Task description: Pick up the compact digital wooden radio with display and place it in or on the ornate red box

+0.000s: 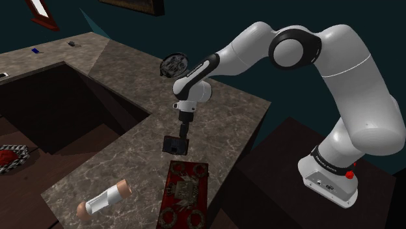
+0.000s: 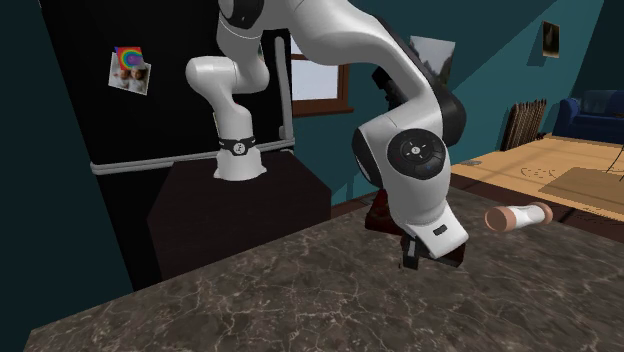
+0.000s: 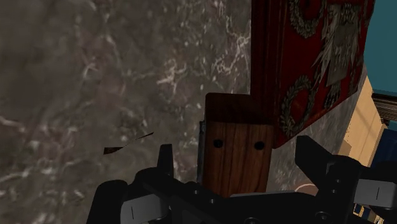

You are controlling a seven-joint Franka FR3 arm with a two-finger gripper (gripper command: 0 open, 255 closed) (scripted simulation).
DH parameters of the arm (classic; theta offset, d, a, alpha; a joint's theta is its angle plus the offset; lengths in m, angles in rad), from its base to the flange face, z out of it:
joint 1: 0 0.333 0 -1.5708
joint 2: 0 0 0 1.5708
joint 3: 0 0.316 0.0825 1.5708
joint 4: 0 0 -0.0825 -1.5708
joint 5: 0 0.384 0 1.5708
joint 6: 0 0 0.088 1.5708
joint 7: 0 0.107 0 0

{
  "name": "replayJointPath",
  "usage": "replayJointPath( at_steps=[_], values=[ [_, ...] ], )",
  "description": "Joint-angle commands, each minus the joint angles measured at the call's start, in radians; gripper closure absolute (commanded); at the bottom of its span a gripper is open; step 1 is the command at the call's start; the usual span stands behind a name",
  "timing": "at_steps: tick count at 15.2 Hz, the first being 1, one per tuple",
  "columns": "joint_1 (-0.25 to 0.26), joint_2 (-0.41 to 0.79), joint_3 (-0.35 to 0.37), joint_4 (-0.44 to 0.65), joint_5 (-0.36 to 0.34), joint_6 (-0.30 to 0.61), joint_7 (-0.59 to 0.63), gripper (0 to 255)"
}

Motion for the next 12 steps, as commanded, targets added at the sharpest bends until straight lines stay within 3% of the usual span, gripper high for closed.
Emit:
replayJointPath(
  at_steps=[1,3,4,12],
  values=[
    [0.0,0.0,0.0,0.0,0.0,0.0,0.0,0],
    [0.0,0.0,0.0,0.0,0.0,0.0,0.0,0],
    [0.0,0.0,0.0,0.0,0.0,0.0,0.0,255],
    [0.0,0.0,0.0,0.0,0.0,0.0,0.0,255]
  ],
)
